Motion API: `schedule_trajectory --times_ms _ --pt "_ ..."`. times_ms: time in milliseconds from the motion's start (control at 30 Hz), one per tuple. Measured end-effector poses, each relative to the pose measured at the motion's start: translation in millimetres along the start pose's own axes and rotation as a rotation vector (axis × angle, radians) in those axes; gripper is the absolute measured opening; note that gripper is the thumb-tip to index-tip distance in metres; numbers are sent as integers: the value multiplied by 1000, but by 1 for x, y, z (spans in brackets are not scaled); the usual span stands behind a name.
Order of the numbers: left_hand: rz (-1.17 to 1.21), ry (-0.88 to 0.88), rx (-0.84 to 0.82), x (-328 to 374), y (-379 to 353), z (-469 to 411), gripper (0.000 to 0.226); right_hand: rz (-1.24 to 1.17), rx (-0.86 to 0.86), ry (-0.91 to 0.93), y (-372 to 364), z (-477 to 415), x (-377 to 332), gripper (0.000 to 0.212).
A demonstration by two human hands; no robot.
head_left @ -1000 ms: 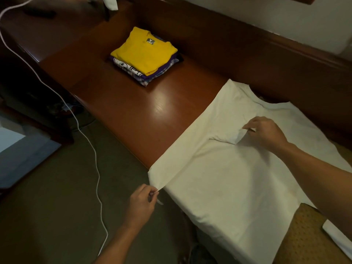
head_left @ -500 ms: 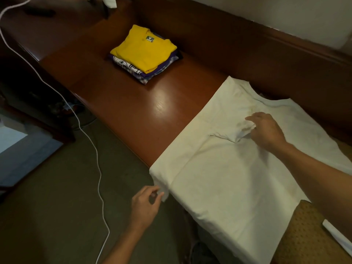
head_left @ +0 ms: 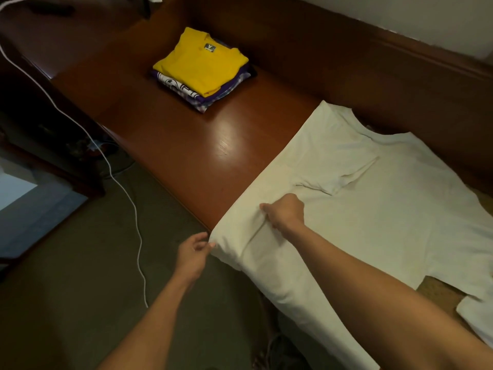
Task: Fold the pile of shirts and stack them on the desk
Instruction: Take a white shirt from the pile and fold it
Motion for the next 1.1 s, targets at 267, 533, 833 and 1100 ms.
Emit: schedule_trajectory --times_ms 267,533,833,1100 --pt "-130 -71 -5 9 11 4 12 -155 -19 28 10 5 -2 29" --pt "-217 -115 -100 8 2 -2 24 -178 -44 26 7 3 23 28" --pt "-628 -341 35 44 0 -8 37 145 244 229 68 -18 21 23" --pt "-1173 -695 -337 103 -112 -15 47 560 292 372 88 -46 27 34"
Point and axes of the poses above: each hand's wrist, its own z-axis away from the middle knuckle, its own y-axis out of the back of the hand, x = y × z, the point moved 9 cm from there along -z, towards the middle knuckle, and after that the axes turned 13 degrees about z, right-handed, at the moved point
